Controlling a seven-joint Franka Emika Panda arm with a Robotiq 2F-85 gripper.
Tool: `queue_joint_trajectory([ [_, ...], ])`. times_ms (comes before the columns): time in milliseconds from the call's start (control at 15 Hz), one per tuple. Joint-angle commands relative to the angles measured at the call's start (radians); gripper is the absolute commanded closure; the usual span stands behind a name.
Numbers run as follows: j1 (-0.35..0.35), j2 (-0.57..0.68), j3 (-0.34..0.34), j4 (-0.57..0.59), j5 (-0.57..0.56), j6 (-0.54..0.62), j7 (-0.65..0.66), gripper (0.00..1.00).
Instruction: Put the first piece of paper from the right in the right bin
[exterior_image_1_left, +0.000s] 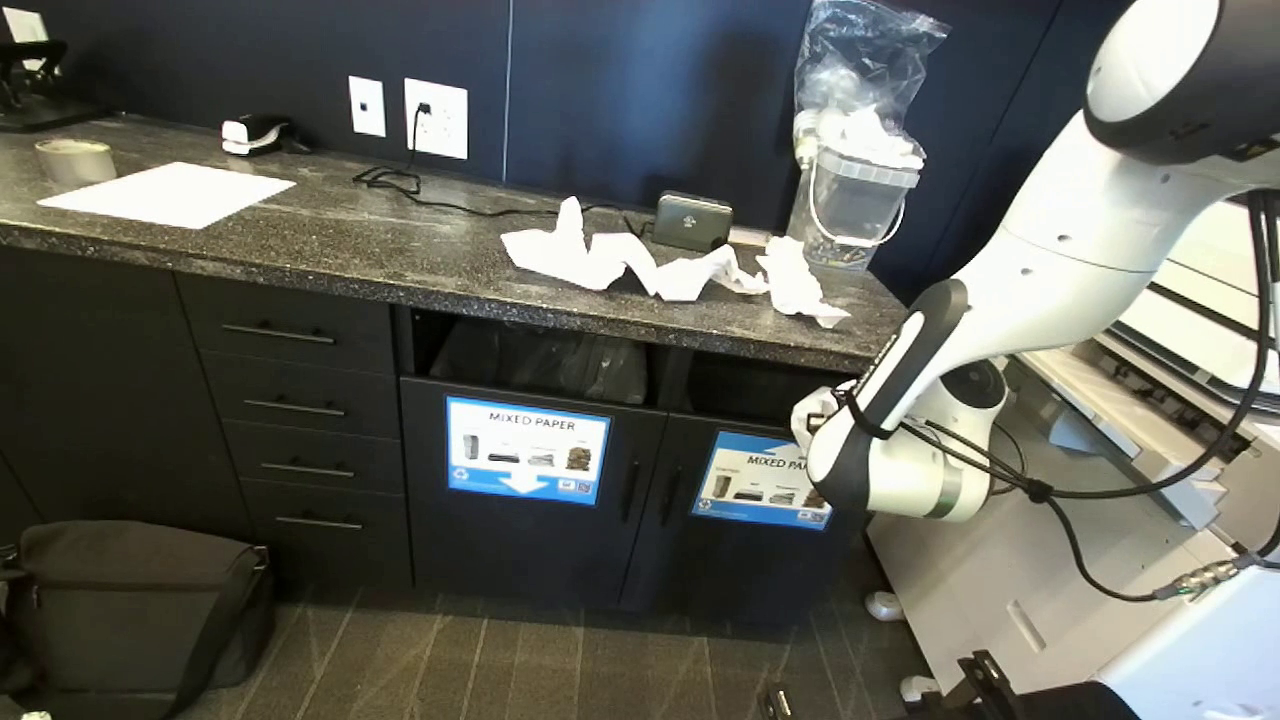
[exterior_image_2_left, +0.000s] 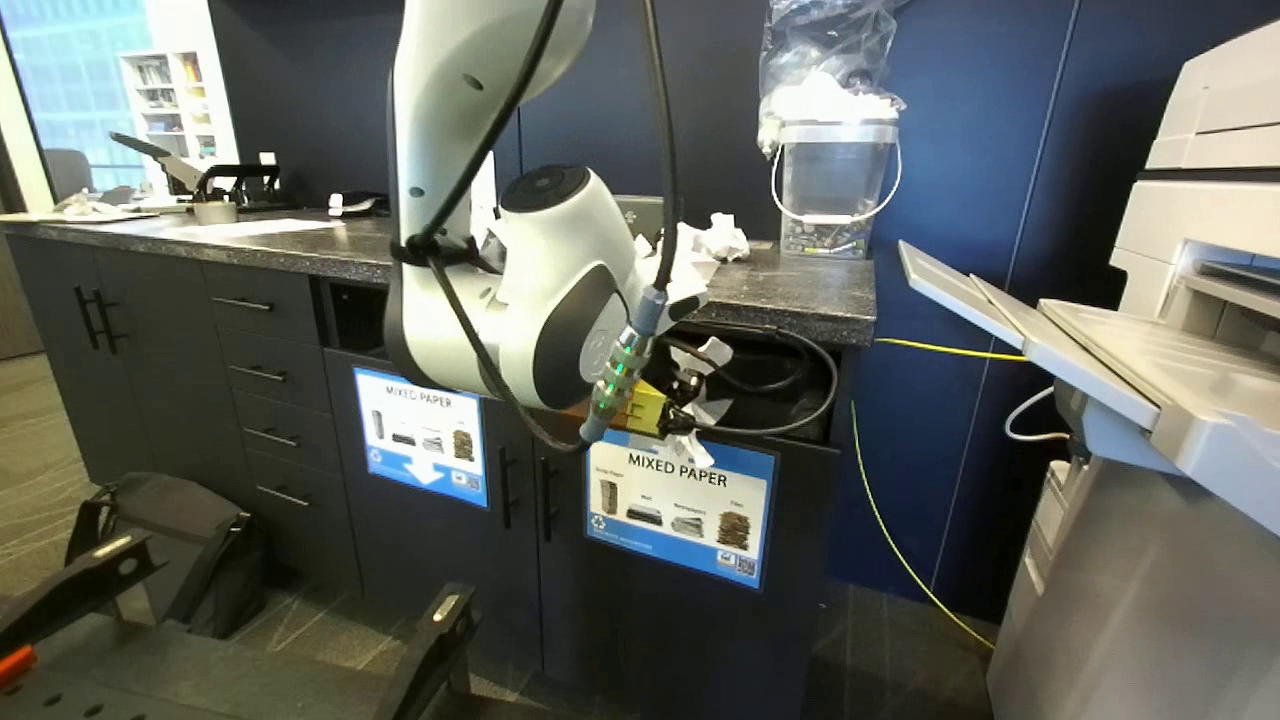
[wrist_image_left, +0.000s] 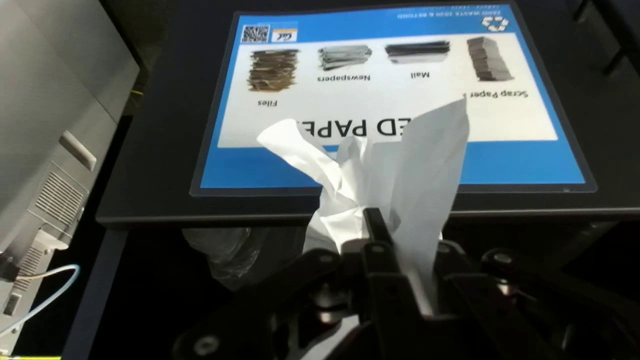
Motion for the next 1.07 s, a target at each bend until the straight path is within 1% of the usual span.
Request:
queue_joint_trajectory([
  [0,0.046,0.083,-0.035,0.131,0.067,0.047,-0.002,0.88],
  [400,0.076,0.205,-0.061,0.344,0.134,0.03,-0.004,0.88],
  [800,0.06,0.314,-0.06,0.559,0.136,0.003,0.003,0.88],
  [1000,0.058,0.364,-0.06,0.621,0.154,0.013,0.007,0.88],
])
